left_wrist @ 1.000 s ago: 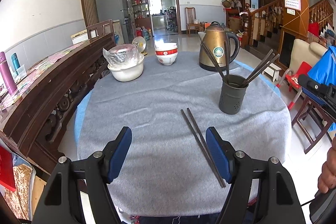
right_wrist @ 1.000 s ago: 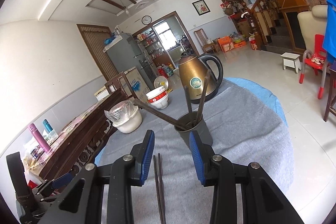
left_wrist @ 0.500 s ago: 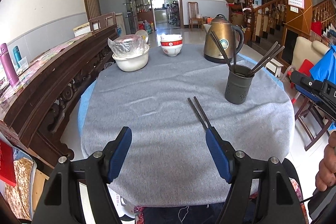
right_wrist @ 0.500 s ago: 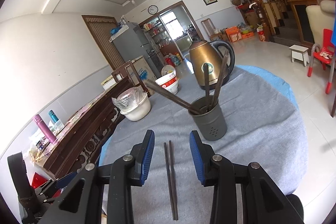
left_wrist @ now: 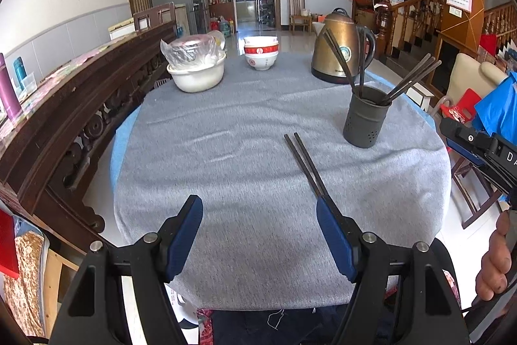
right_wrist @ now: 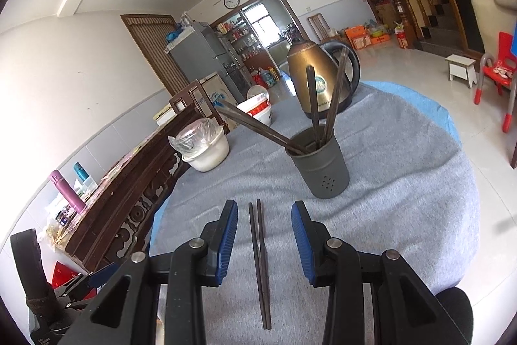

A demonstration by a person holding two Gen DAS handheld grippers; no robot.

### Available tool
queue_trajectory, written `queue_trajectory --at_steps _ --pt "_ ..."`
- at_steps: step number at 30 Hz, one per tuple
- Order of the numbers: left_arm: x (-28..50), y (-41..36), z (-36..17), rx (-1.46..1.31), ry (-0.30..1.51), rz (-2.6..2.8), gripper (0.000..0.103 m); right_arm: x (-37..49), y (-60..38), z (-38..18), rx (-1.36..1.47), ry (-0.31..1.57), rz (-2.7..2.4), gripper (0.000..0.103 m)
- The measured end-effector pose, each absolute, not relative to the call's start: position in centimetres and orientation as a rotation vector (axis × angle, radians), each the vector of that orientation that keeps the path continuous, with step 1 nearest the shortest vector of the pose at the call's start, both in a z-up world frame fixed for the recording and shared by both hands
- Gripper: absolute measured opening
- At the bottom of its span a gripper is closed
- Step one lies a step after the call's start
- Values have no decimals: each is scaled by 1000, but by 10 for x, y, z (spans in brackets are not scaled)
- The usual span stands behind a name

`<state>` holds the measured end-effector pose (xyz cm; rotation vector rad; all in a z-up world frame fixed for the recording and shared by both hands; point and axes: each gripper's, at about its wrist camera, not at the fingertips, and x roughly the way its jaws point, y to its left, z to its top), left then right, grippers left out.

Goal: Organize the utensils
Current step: 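Move both open grippers back over the last two chopsticks, then grasp one of the last chopsticks with the right gripper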

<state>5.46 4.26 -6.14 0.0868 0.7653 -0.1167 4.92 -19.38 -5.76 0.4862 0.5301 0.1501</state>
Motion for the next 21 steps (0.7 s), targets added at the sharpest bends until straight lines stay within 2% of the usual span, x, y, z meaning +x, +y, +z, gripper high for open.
queue_trajectory --at_steps 13,21 --pt "73 58 -97 35 872 -89 74 78 -170 -96 440 686 196 39" --pt "90 74 -125 4 946 -67 74 129 -139 -123 325 804 228 36"
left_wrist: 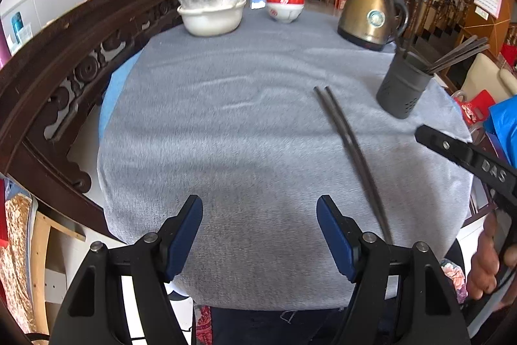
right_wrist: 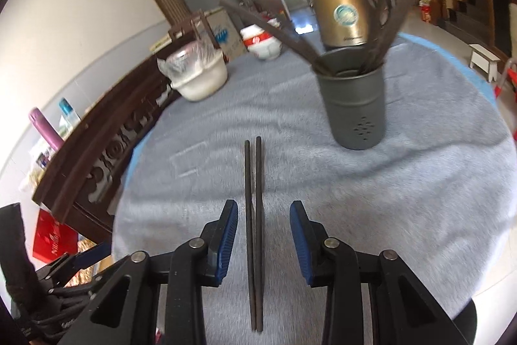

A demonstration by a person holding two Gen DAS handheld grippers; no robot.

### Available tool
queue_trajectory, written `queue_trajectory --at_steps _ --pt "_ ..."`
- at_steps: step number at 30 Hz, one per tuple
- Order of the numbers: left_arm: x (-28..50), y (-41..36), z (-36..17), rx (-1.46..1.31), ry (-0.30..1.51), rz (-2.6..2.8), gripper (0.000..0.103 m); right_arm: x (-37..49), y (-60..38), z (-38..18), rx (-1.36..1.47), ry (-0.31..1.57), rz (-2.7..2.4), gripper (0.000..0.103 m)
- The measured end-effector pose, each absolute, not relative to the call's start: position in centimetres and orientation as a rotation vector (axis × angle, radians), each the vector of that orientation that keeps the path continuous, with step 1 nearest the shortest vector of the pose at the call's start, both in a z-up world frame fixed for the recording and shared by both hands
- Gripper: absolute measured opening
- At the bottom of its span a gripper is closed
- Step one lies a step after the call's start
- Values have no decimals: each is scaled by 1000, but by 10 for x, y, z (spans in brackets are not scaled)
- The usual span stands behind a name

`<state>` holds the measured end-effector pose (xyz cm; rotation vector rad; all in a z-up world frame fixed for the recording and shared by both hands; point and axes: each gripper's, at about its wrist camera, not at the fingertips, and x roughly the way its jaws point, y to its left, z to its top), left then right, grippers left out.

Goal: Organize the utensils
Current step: 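Grasp one of the last chopsticks with the right gripper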

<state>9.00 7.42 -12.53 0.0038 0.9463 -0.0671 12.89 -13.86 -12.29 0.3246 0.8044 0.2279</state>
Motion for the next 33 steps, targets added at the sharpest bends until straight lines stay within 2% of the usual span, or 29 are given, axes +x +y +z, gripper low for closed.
queue_trajectory --at_steps 5,7,13,23,25,33 --pt "100 88 -137 -17 976 -46 74 168 -117 -141 276 868 254 35" --pt "104 93 -141 -23 986 -39 74 183 -111 -150 270 901 262 28" --pt "116 100 -150 -41 1015 -27 74 207 -103 -174 263 968 260 18" --pt "128 94 -157 -35 1038 -30 74 216 -98 -180 237 983 286 15" --pt "129 92 -158 -32 1042 -29 74 216 -99 -180 230 987 280 9" --pt "141 82 -160 -18 1061 -39 74 215 -119 -179 149 960 196 9"
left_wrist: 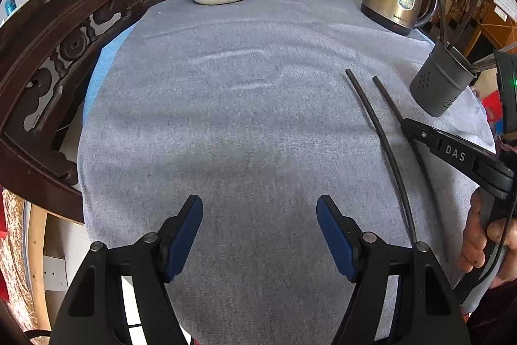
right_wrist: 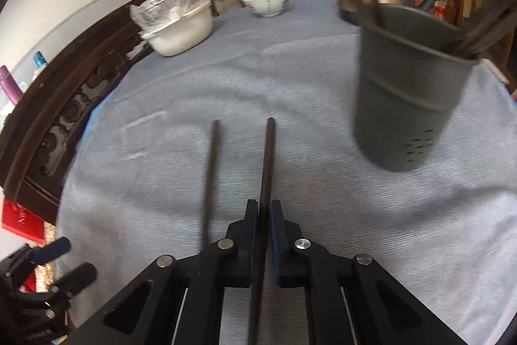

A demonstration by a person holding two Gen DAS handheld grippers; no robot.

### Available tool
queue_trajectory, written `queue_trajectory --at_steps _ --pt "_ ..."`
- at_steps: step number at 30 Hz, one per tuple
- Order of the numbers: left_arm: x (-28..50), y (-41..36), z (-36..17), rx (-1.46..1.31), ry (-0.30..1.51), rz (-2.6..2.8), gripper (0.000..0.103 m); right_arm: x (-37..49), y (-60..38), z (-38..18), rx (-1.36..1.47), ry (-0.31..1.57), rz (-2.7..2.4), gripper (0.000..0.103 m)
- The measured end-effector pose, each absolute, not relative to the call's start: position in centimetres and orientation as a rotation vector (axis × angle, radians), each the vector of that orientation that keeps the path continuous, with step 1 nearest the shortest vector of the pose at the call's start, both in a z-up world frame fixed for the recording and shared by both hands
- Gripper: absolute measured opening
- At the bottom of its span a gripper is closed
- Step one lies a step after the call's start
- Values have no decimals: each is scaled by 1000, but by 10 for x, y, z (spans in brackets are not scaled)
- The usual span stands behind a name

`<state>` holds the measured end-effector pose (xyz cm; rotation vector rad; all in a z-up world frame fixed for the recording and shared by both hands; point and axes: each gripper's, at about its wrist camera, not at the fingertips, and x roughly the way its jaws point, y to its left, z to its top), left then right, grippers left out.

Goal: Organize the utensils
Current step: 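Grasp one of the last chopsticks with the right gripper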

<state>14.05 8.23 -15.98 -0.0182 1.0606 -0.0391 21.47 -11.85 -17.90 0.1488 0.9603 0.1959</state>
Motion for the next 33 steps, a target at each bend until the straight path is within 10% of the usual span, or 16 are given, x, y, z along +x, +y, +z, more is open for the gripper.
queue_trajectory --at_steps 9,16,27,33 --pt "164 65 -155 -18 1064 -81 74 221 -152 -178 234 989 194 12" --pt "179 66 -154 -51 1077 -98 74 238 -132 -172 200 920 200 61" --pt "194 82 -162 -108 1120 -93 74 276 -106 -186 63 954 110 13" --pt "209 78 -158 -155 1141 -148 74 261 -118 -172 82 916 132 7"
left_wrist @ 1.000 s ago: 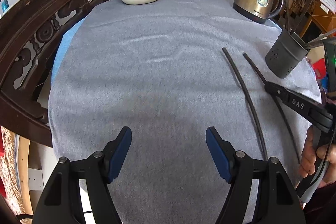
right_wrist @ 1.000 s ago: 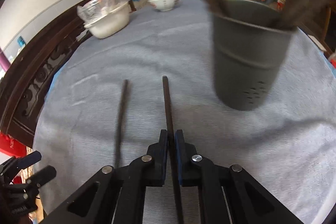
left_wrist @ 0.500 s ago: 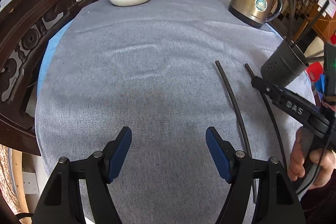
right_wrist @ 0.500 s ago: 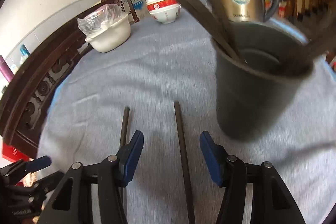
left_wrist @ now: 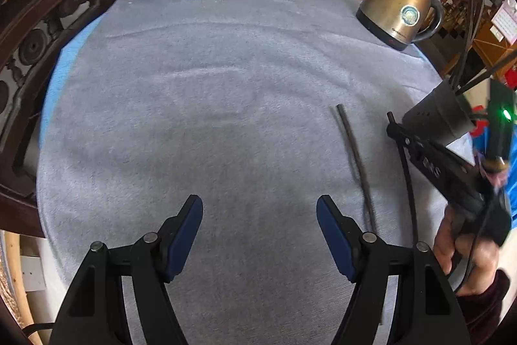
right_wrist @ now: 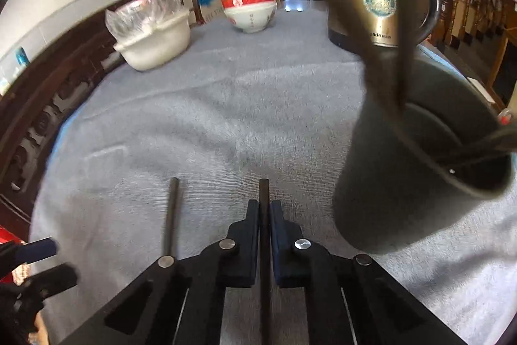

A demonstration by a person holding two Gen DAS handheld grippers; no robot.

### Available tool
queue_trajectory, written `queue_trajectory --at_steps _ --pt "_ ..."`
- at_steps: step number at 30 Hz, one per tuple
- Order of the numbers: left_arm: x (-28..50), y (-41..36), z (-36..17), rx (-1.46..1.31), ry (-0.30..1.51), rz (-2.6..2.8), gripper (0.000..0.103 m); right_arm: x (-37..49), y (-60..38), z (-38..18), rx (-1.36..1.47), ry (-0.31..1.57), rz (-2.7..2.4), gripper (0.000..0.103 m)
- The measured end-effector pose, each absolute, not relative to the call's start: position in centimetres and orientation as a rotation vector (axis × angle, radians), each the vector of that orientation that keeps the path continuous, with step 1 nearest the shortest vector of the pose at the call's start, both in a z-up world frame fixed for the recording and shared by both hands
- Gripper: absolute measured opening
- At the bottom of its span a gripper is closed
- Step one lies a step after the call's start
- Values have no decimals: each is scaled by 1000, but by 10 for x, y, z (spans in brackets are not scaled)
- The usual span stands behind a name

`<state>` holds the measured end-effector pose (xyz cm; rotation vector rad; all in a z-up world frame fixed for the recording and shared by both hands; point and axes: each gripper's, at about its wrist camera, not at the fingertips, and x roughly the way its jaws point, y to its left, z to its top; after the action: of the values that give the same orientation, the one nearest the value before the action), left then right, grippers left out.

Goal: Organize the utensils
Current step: 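Grasp one of the last chopsticks with the right gripper, then close the left gripper on the last chopstick while the right gripper holds its own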

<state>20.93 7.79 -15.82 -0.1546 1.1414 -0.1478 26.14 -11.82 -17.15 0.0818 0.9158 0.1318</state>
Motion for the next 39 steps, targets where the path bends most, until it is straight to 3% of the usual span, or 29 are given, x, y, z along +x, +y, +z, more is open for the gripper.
queue_trajectory --at_steps 4,9,19,25,27,28,33,39 --pt "226 67 -154 -163 1155 -187 73 237 -132 -147 140 842 188 7" --pt "253 46 -151 -188 1181 -250 61 203 -149 -115 187 732 226 7" --pt "296 2 -167 -144 1262 -262 59 157 -178 -78 281 585 258 7" --pt "308 -7 -181 -152 1293 -256 42 146 -194 -71 321 543 256 7" --pt "309 -9 -183 -135 1284 -249 29 144 -195 -69 329 536 259 7" --pt "310 -9 -184 -135 1284 -246 11 143 -195 -68 329 532 257 7" --pt "298 -4 -171 -138 1243 -242 9 139 -197 -66 330 521 253 7" --pt "256 4 -113 -131 1071 -278 8 130 -202 -54 331 471 235 7"
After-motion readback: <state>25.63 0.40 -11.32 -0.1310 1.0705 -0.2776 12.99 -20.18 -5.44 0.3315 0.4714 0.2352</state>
